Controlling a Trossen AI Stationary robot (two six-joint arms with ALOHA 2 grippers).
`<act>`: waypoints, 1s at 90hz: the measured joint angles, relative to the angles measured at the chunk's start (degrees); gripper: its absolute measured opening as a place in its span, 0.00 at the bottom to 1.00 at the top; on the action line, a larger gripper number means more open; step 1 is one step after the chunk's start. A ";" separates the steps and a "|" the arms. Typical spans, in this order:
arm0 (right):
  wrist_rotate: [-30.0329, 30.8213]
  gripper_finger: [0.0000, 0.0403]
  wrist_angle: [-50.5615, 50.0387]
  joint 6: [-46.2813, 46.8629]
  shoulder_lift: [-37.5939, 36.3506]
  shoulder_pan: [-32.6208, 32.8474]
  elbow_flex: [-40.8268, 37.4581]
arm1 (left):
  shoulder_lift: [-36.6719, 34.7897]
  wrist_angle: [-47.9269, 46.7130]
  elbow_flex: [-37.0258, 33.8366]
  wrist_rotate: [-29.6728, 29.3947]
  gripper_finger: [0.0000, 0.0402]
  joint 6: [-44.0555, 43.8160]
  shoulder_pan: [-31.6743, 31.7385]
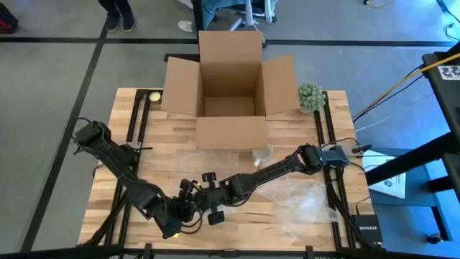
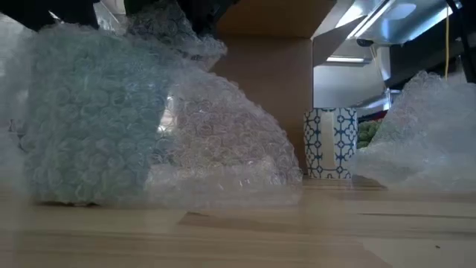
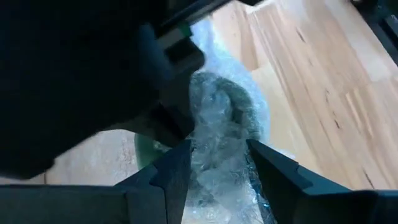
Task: Wrap mug
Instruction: Wrap the green mug with bubble wrap
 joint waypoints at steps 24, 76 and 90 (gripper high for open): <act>-0.14 0.00 0.01 -0.02 -0.02 0.00 0.00 | -1.09 -3.16 0.03 -0.50 0.29 -15.08 2.08; -0.47 0.00 -1.43 -0.20 -0.02 0.09 -0.09 | 1.23 8.66 -6.01 7.59 0.02 -19.82 5.34; -0.56 0.00 -1.15 -0.32 -0.21 0.11 -0.09 | 1.04 8.09 -5.16 4.73 0.00 -20.21 3.68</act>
